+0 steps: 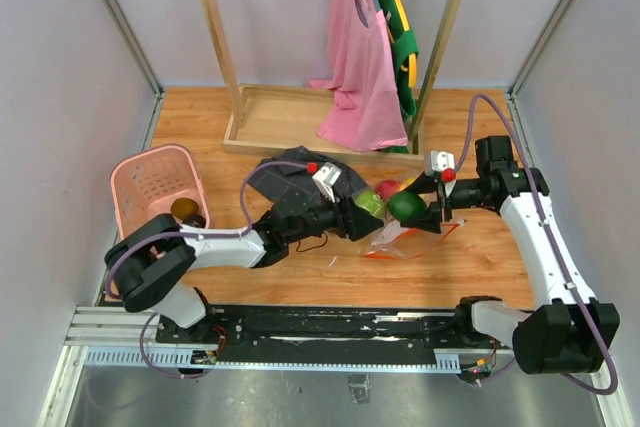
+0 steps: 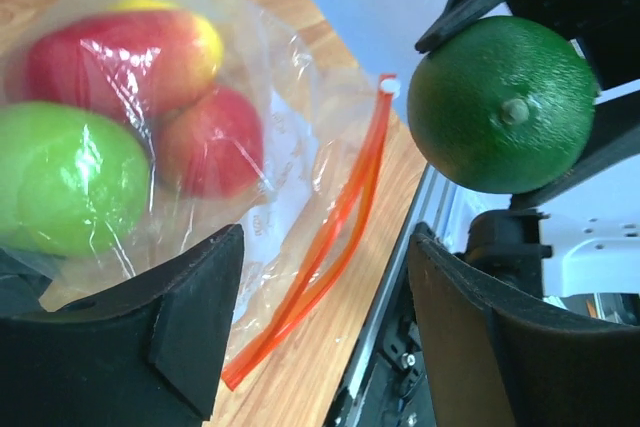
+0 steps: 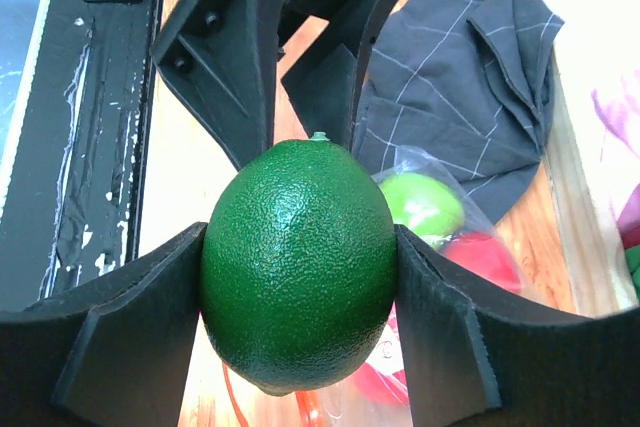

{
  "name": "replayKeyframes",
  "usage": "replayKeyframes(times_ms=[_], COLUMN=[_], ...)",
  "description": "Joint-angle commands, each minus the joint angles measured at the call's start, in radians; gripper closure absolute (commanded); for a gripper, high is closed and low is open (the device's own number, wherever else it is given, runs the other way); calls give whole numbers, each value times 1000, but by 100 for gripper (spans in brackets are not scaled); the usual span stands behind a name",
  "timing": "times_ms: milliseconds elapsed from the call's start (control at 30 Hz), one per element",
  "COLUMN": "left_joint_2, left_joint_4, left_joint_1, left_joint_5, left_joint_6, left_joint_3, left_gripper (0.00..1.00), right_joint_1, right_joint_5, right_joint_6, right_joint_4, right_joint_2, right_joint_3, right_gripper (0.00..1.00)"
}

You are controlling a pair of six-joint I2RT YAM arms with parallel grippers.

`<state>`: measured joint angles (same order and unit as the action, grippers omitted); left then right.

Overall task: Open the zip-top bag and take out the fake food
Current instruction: Pick up the fake fruit from the zipper food storage bag.

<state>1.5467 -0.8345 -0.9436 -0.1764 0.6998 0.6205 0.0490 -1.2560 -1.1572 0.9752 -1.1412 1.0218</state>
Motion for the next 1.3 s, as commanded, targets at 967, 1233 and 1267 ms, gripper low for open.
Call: replayKeyframes(times_ms=[967,1233,1267], left_joint_2=[-648,-583,-574], left_joint_4=[271,347,359], left_joint_1=[-79,-143,-143], left_joint_5=[181,343,352], left_joint_6=[66,95,103], left_joint_3=[29,106,116], left_gripper=[10,9,9], right_joint_1=[142,221,229], right_joint_5=[52,121,124], right_joint_6=[-66,9,13], right_joint_4=[243,167,163], right_joint_2=[51,52,50], right_joint_3=[310,315,316], right_gripper=[99,98,98])
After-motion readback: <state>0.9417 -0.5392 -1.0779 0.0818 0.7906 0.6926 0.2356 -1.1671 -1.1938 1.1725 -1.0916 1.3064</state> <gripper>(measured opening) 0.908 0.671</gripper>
